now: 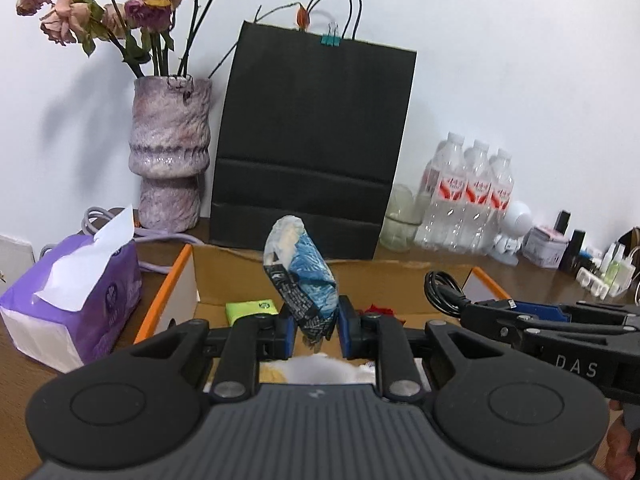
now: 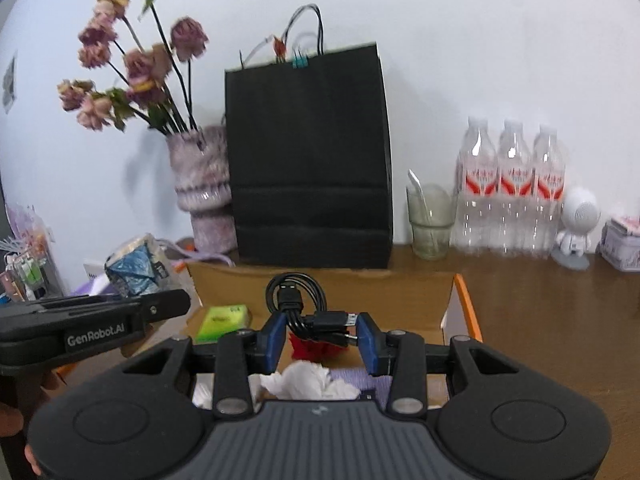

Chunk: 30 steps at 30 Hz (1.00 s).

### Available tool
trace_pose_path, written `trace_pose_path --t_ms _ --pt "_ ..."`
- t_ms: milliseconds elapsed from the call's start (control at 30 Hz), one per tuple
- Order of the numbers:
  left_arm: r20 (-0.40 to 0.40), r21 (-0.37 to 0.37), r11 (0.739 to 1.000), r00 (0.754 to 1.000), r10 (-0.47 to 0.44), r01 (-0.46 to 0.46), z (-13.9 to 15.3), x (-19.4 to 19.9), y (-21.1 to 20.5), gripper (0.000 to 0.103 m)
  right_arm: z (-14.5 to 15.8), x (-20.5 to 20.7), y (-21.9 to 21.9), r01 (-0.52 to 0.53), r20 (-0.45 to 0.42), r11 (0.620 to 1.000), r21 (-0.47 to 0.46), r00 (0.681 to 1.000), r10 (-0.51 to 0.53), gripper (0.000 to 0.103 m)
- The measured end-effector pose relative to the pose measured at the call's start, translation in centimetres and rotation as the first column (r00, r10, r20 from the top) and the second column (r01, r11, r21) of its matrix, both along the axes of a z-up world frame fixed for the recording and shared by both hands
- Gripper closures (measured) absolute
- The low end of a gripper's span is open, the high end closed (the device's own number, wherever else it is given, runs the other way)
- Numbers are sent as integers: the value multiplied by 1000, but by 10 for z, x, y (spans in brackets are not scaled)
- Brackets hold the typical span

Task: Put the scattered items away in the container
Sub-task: 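Carry the snack bag and black cable into the box and release both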

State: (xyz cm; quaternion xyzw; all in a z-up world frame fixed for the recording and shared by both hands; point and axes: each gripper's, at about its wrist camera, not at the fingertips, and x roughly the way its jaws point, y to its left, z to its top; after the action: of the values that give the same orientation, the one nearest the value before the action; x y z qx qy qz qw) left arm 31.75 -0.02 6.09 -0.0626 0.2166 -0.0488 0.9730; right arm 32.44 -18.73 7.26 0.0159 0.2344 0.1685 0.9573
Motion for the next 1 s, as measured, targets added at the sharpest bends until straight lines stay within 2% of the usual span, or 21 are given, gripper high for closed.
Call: trace_pose_path --t_ms 200,267,300,333,367,400,433,567,700,1000 --pt "-12 13 1000 1000 -10 10 -5 -1 -4 82 -4 1 2 -2 -10 1000 -12 1000 2 66" --pt "-15 22 1000 1000 -7 7 -4 -1 -6 75 -3 0 1 2 -11 1000 -14 1000 -2 66" --pt "-18 32 999 1000 -5 6 -3 -1 -7 48 -3 1 1 3 -14 1000 -15 1000 -3 65" --pt "-19 48 999 1000 4 -3 -2 -3 -9 18 -3 1 0 4 -18 1000 -16 1000 -4 60" --pt "-10 77 996 998 54 -53 0 -5 -11 10 -2 1 -1 8 -27 1000 -16 1000 -8 35" --pt "7 108 989 994 106 -106 2 -6 -12 0 0 2 -3 25 -35 1000 -13 999 -25 24" --pt "24 124 984 992 123 -125 4 -8 -12 0 1 2 -6 51 -40 999 -13 998 -52 0" --pt "13 94 990 994 108 -108 8 -10 -10 0 5 4 -12 81 -45 997 -21 996 -82 0" --pt "7 120 987 994 108 -108 7 -9 -13 0 6 5 -11 75 -46 997 -26 996 -76 0" --pt "3 109 989 994 105 -104 7 -10 -13 0 8 -1 -9 61 -42 997 -40 997 -63 0"
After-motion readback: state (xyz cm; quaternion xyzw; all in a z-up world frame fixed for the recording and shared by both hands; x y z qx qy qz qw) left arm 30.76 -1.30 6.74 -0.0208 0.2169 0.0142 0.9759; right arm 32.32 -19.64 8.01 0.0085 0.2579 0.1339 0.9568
